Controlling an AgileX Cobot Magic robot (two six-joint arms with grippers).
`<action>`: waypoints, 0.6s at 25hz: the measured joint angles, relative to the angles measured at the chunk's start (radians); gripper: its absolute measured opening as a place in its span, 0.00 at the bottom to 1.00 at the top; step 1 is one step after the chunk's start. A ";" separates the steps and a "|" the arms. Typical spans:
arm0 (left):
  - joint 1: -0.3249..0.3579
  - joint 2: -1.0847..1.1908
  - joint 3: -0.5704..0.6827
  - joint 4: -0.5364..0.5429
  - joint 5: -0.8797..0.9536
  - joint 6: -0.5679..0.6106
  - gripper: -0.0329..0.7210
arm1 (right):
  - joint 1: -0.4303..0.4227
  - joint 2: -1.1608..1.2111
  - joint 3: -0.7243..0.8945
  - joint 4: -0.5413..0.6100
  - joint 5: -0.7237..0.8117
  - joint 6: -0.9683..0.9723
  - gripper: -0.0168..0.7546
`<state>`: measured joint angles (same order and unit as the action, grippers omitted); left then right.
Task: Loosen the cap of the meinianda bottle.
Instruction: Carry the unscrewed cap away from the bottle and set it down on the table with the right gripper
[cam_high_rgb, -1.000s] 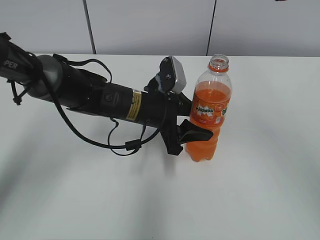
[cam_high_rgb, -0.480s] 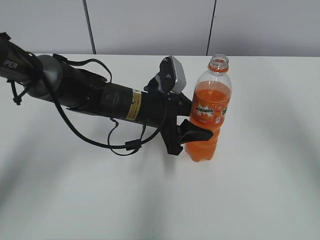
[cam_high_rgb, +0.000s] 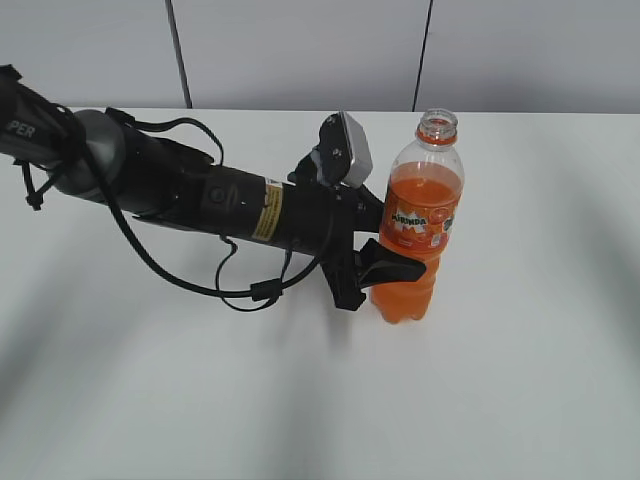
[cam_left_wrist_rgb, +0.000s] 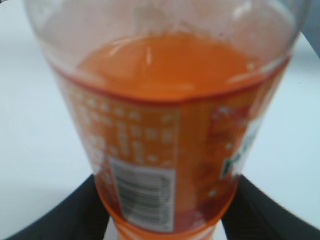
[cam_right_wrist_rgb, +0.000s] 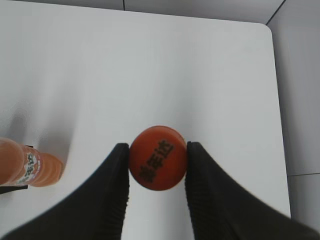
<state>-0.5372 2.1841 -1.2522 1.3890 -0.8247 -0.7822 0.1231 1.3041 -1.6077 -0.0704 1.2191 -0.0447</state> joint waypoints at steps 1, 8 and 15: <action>0.000 0.000 0.000 0.000 0.000 0.000 0.58 | -0.006 -0.001 0.014 0.002 0.000 -0.005 0.36; 0.000 0.000 0.000 0.001 0.000 0.000 0.58 | -0.120 -0.002 0.238 0.070 -0.054 -0.057 0.36; 0.000 0.000 0.000 0.001 0.000 0.000 0.58 | -0.154 0.017 0.483 0.126 -0.272 -0.088 0.36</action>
<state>-0.5372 2.1841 -1.2522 1.3898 -0.8247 -0.7822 -0.0312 1.3212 -1.1244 0.0557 0.9469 -0.1327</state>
